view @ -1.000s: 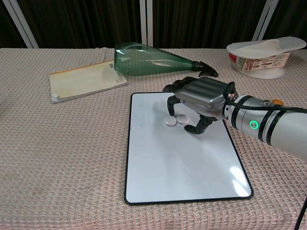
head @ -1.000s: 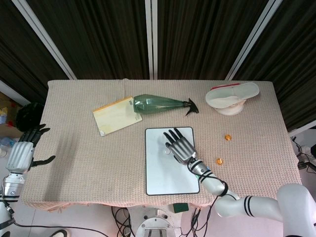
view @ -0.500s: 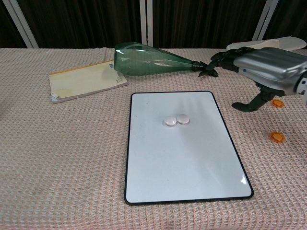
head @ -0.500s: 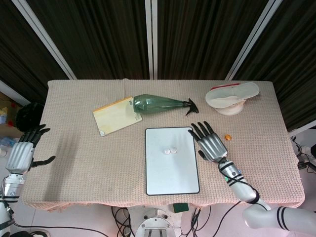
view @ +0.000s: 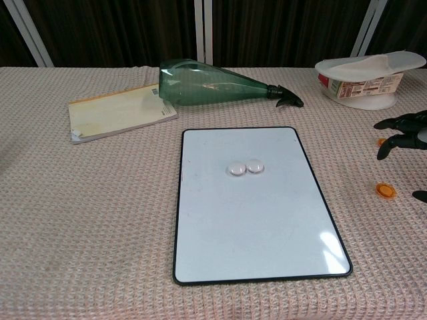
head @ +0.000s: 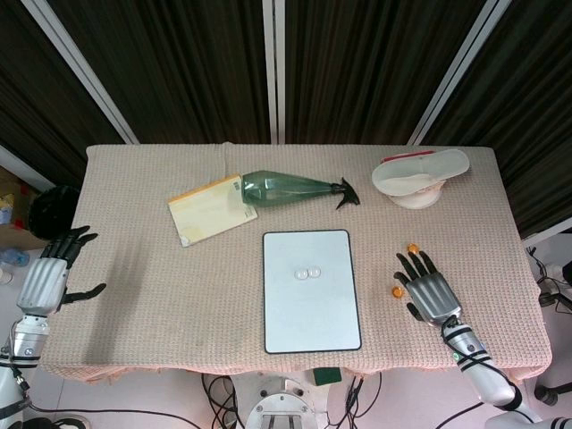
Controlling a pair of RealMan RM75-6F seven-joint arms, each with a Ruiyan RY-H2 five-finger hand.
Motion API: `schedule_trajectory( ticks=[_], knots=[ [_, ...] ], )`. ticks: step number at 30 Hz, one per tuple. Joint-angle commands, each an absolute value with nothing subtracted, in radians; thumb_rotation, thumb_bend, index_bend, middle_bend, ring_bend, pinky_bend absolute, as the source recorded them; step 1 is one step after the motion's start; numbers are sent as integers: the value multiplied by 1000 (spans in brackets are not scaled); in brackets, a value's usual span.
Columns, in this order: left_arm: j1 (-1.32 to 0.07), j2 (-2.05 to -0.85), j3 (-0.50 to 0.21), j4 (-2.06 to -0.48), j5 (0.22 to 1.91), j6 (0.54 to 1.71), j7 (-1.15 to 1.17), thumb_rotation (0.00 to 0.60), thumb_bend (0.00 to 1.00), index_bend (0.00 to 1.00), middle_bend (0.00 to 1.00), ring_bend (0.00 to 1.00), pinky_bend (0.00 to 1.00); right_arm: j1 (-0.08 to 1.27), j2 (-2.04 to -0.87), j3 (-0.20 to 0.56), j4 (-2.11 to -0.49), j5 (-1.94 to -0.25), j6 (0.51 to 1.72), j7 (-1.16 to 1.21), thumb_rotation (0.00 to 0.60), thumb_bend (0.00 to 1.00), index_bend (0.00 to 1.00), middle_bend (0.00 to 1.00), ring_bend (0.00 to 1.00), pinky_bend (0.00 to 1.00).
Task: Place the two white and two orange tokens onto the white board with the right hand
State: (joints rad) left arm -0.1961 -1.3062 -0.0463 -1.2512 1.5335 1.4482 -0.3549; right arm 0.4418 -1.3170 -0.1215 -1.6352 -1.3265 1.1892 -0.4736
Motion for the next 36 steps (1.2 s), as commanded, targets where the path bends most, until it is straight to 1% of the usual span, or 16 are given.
schedule_trajectory(
  ticks=[1,7,18,26,31,36],
  knots=[
    [-195,-1305,-46,-1252,1534,1450,-353,600,101,167,105,92,147,428,-1370,-111,-1567,-1335,1178,-444,600,301,315,0,0,0],
    [-192,-1300,-47,-1253,1526,1447,-353,600,101,167,105,92,147,421,-1422,-89,-1500,-1328,1154,-444,600,316,354,0,0,0],
    [-199,-1305,-47,-1247,1527,1436,-357,600,101,167,105,92,146,410,-1441,-68,-1480,-1319,1129,-460,600,327,421,2,0,0],
    [-195,-1305,-45,-1249,1527,1441,-356,600,101,167,105,92,147,403,-1455,-53,-1468,-1336,1136,-454,600,348,477,8,0,0],
    [-195,-1304,-46,-1248,1526,1441,-356,600,101,167,105,92,147,406,-1440,-44,-1497,-1375,1149,-439,600,354,506,11,0,0],
    [-195,-1302,-48,-1248,1525,1443,-358,600,101,167,105,92,147,452,-1415,-25,-1565,-1434,1120,-417,600,353,518,14,0,0]
  ],
)
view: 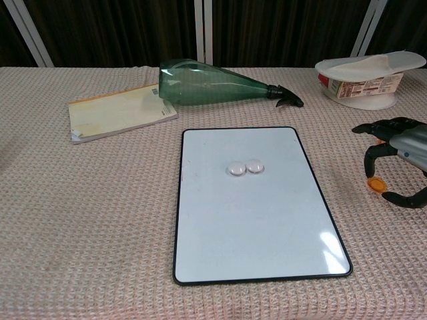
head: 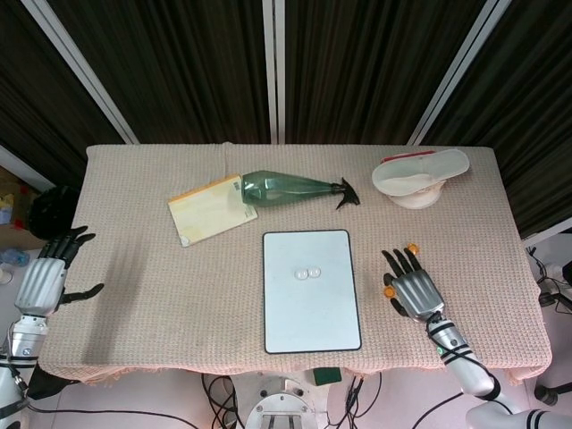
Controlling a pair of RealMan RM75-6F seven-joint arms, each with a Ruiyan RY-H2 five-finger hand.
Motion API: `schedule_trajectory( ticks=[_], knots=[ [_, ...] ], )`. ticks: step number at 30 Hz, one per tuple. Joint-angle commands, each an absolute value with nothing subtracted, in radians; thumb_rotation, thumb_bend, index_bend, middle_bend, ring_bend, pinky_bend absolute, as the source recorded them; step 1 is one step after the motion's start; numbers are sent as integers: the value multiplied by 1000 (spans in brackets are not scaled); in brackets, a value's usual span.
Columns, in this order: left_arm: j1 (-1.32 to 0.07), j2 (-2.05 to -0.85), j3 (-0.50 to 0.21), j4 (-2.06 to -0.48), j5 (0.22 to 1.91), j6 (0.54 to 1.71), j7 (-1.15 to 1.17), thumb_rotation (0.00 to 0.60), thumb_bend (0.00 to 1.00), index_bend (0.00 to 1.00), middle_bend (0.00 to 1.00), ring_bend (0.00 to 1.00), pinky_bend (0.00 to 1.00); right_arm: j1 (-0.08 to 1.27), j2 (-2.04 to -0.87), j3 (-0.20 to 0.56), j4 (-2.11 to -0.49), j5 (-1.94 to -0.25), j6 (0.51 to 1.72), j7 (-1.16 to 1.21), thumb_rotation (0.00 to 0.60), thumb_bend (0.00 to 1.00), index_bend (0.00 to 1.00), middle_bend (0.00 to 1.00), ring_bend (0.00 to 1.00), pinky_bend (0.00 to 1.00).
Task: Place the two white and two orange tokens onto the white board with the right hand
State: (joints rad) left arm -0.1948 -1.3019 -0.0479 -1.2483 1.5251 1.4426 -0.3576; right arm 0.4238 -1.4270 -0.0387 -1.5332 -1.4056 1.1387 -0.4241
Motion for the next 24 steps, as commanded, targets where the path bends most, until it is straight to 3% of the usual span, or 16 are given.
schedule_trajectory(
  ticks=[1,12,24],
  knots=[
    [-194,-1302,-49,-1248,1524,1443,-359,600,100,167,105,92,147,468,-1420,-17,-1576,-1444,1107,-431,600,353,520,15,0,0],
    [-190,-1291,-50,-1245,1517,1443,-366,600,100,167,105,92,146,615,-1572,51,-1570,-1448,956,-565,600,353,532,15,0,0],
    [-188,-1297,-51,-1226,1512,1439,-387,600,101,167,105,92,147,672,-1674,67,-1524,-1401,911,-633,600,352,535,14,0,0]
  ],
)
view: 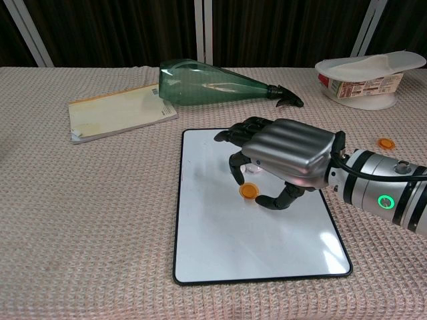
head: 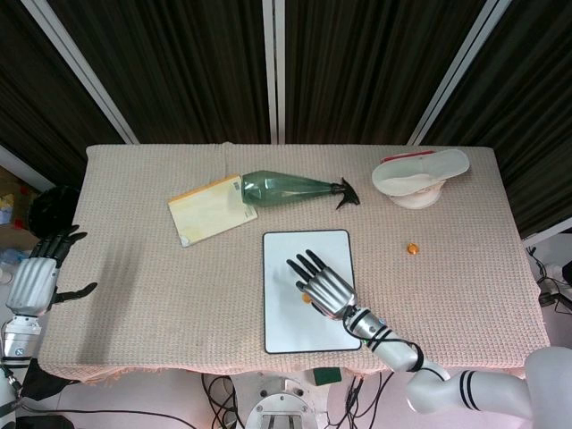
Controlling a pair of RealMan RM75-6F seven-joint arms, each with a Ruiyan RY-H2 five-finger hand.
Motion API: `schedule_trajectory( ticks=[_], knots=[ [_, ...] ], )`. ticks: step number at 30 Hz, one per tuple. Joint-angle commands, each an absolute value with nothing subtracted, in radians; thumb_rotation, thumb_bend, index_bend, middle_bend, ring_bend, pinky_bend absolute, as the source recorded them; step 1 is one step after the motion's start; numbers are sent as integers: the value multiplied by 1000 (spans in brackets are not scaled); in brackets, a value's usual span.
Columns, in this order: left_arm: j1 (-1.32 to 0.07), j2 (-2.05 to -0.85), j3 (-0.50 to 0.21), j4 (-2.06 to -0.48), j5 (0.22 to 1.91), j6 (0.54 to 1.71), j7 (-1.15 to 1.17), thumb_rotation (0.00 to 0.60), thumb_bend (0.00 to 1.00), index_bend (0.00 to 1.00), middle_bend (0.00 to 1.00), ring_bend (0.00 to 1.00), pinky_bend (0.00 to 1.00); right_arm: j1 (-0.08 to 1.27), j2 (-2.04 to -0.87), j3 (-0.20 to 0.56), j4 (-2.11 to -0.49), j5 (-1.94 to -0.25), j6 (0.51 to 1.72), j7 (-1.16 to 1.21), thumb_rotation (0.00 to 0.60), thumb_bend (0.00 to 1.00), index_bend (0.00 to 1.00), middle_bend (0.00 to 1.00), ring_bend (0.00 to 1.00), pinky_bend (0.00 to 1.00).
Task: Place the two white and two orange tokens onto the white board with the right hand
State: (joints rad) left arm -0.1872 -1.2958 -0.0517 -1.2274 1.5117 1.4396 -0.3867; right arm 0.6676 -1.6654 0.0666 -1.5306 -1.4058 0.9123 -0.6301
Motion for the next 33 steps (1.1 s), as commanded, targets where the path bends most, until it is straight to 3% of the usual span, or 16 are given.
schedule_trajectory(
  ticks=[1,4,8,12,17,23,33],
  knots=[
    [-188,-1298,-51,-1224,1512,1438,-387,600,101,167,105,92,147,674,-1678,67,-1521,-1400,911,-633,600,352,535,14,0,0],
    [-187,-1299,-49,-1223,1515,1439,-388,600,101,167,105,92,147,678,-1686,63,-1516,-1398,911,-628,600,340,499,12,0,0],
    [-186,-1299,-50,-1222,1514,1441,-388,600,101,167,105,92,147,681,-1680,57,-1520,-1402,913,-617,600,300,289,3,0,0],
    [-186,-1299,-51,-1222,1515,1442,-387,600,101,167,105,92,147,678,-1665,52,-1536,-1415,930,-590,600,282,170,0,0,0],
    [-189,-1300,-51,-1227,1518,1439,-383,600,102,167,105,92,147,657,-1624,46,-1575,-1454,992,-551,600,282,152,0,0,0],
    [-191,-1300,-49,-1230,1521,1438,-377,600,101,168,105,92,147,589,-1513,71,-1580,-1439,1110,-487,600,289,214,6,0,0],
    [-198,-1302,-47,-1242,1533,1438,-363,600,101,168,105,92,147,523,-1447,84,-1393,-1254,1064,-405,600,294,244,7,0,0]
  ],
)
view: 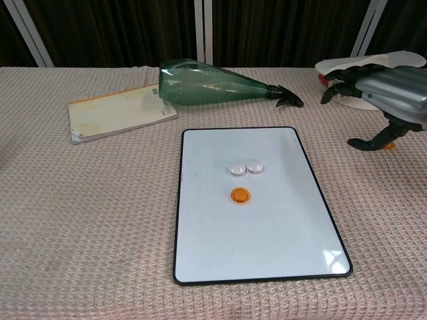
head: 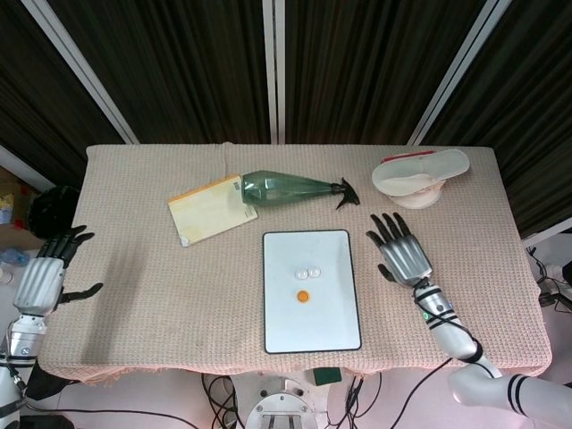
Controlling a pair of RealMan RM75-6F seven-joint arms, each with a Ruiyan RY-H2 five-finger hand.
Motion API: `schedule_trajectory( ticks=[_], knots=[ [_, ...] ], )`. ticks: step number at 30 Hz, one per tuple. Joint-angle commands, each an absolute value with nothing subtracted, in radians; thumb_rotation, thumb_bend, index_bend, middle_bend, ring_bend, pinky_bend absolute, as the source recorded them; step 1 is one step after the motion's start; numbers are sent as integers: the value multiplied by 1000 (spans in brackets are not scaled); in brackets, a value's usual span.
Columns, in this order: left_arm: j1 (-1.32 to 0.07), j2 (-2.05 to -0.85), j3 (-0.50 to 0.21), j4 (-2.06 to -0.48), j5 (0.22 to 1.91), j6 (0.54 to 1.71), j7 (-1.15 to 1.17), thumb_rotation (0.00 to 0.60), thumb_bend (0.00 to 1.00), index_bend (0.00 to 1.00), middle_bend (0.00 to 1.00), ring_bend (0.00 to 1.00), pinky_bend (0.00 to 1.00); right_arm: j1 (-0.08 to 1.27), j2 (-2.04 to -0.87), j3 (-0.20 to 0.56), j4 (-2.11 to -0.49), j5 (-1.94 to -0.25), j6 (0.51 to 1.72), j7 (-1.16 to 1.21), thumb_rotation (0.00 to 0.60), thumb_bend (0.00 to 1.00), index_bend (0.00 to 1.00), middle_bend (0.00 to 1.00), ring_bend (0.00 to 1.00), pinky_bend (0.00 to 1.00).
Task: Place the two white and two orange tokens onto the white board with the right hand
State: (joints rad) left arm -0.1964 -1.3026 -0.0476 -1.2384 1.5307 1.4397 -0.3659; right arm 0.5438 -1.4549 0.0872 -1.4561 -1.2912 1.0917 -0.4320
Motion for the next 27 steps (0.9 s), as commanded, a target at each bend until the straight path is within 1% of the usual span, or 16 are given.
schedule_trajectory(
  ticks=[1,14,17,22,27],
  knots=[
    [-199,-1302,-46,-1245,1535,1437,-362,600,101,168,105,92,147,521,-1451,83,-1372,-1245,1053,-398,600,294,249,7,0,0],
    [-196,-1292,-46,-1253,1529,1439,-357,600,101,169,105,92,147,537,-1539,107,-1196,-1154,959,-361,600,294,308,6,0,0],
    [-196,-1290,-46,-1253,1528,1438,-359,600,101,170,105,92,147,538,-1553,112,-1175,-1148,961,-364,600,301,326,6,0,0],
    [-196,-1289,-47,-1253,1529,1440,-362,600,101,173,105,92,147,539,-1571,121,-1160,-1140,974,-382,600,325,381,26,0,0],
    [-194,-1284,-46,-1259,1532,1446,-362,600,101,173,105,92,147,539,-1578,124,-1153,-1130,979,-403,600,327,389,25,0,0]
  ],
)
